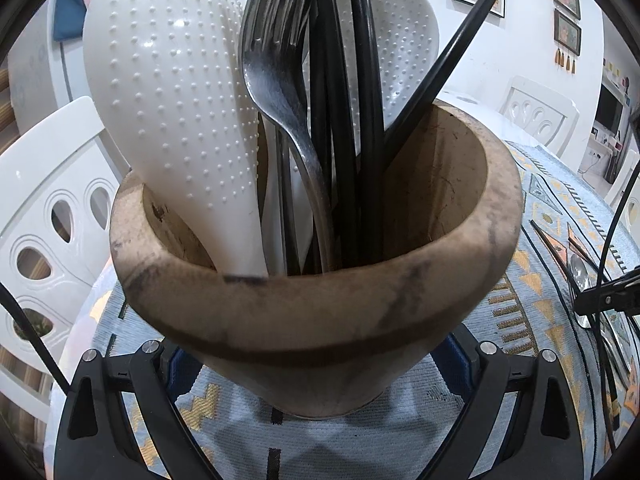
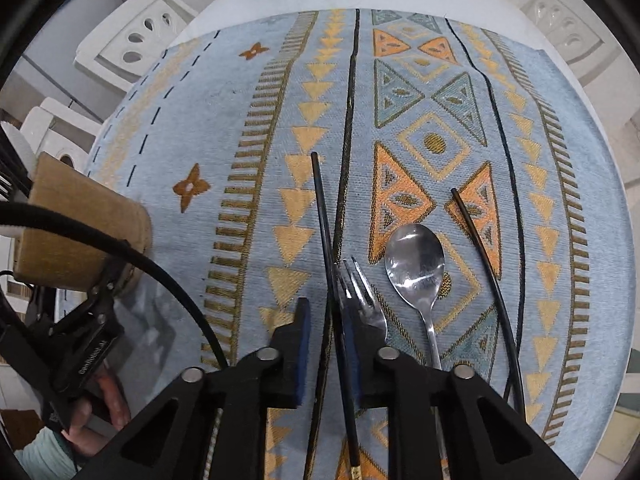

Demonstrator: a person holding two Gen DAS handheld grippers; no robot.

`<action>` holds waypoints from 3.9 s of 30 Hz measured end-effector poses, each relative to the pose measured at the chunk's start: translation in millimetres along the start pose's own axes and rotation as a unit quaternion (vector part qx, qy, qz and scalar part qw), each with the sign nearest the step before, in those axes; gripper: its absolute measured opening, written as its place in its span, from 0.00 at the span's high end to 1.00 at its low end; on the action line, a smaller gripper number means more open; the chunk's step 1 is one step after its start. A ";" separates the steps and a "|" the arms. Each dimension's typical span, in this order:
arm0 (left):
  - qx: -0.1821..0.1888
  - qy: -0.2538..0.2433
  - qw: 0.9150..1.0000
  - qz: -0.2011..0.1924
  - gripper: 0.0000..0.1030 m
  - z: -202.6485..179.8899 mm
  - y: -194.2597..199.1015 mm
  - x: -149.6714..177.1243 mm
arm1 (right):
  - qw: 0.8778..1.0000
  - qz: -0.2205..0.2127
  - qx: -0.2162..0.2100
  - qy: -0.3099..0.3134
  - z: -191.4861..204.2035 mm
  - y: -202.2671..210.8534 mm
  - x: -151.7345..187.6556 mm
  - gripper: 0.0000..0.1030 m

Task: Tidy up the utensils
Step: 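Close the right tool on a black chopstick and lift it, then carry the chopstick with the right tool into the wooden cup and open, then move the open right tool back over the last chopstick on the rug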

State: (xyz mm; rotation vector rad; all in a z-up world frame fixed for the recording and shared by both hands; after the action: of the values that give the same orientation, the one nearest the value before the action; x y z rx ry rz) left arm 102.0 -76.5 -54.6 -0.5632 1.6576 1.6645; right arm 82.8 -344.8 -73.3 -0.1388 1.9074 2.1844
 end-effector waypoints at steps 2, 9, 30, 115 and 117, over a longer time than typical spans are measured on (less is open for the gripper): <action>0.000 0.000 1.000 0.000 0.07 -0.1 0.1 0.0 | 1.000 0.000 0.001 0.001 -1.2 -1.6 -0.5 0.94; 0.000 0.000 1.000 0.000 0.07 -0.2 0.4 -0.1 | 0.999 -0.028 -0.025 0.002 -2.9 22.5 6.2 0.95; 0.000 0.000 1.000 0.000 0.07 -0.6 1.0 -0.3 | 0.958 -0.260 -0.118 -0.015 40.6 198.6 -27.5 0.95; 0.004 0.003 1.000 0.001 0.08 -1.5 2.2 1.7 | 0.924 -0.332 -0.173 0.079 136.1 285.5 -91.1 0.57; 0.004 0.003 1.000 0.001 0.08 -1.5 2.2 1.7 | 0.925 -0.341 -0.149 0.071 120.6 288.6 -90.8 0.55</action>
State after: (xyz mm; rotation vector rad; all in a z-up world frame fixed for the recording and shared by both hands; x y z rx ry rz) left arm 99.0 -77.5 -54.5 -0.5633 1.6684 1.6577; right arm 111.6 -271.3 242.7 -0.8904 1.2792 1.9665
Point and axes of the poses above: each gripper's, at about its wrist camera, not at the fingertips, and y roughly against the way its jaws point, z to its left, x to its underside, the point moved 8 cm from there along -y, roughly the way its jaws point, and after that the axes turned 4 degrees about -y, right-handed, at the moved point
